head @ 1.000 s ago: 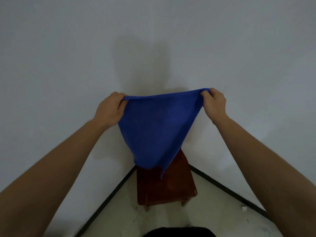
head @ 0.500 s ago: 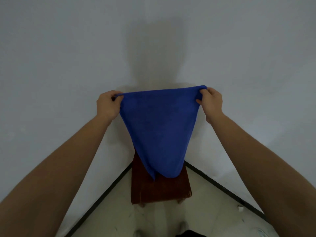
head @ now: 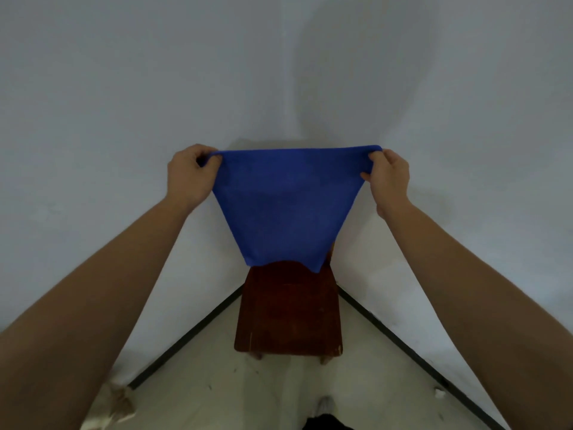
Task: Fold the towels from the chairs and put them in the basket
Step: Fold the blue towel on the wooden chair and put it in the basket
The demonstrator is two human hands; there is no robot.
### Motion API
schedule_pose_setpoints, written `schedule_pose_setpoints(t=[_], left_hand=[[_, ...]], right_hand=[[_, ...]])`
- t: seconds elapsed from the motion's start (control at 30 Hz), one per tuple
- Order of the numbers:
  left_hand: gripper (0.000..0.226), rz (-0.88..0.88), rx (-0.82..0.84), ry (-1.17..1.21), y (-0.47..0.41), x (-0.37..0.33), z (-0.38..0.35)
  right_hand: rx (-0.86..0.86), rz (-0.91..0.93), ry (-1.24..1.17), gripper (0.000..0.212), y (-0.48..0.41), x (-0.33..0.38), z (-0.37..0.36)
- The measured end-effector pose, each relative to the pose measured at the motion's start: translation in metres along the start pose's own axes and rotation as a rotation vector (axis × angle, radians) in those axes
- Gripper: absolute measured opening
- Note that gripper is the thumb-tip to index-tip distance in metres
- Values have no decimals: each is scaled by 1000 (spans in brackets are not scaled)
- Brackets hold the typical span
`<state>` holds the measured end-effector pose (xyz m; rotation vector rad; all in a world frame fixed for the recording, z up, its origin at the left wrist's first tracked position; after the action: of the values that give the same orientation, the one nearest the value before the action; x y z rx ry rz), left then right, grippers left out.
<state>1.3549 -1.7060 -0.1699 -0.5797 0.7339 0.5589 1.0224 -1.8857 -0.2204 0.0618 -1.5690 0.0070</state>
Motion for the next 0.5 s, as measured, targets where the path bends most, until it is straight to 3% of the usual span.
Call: schedule_pose_setpoints(t=[0.23,0.5], left_hand=[[14,-67,144,-103,81,24,1],[13,-57,338,-179,221,114,-20]], right_hand=[[-82,-62,112,24,75,-56,34],[-166,-227,292,23,204,-170,78]])
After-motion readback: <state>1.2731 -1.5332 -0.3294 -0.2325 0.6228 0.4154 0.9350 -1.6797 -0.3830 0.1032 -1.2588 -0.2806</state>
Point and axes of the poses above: each hand's wrist, its own y-axis away from the middle knuckle, its own z-axis out of the back of the hand, x = y × z, the point moved 8 cm from there along -y, towards the middle knuckle, and after that the axes turned 2 degrees about -y, right-handed, at the moved point
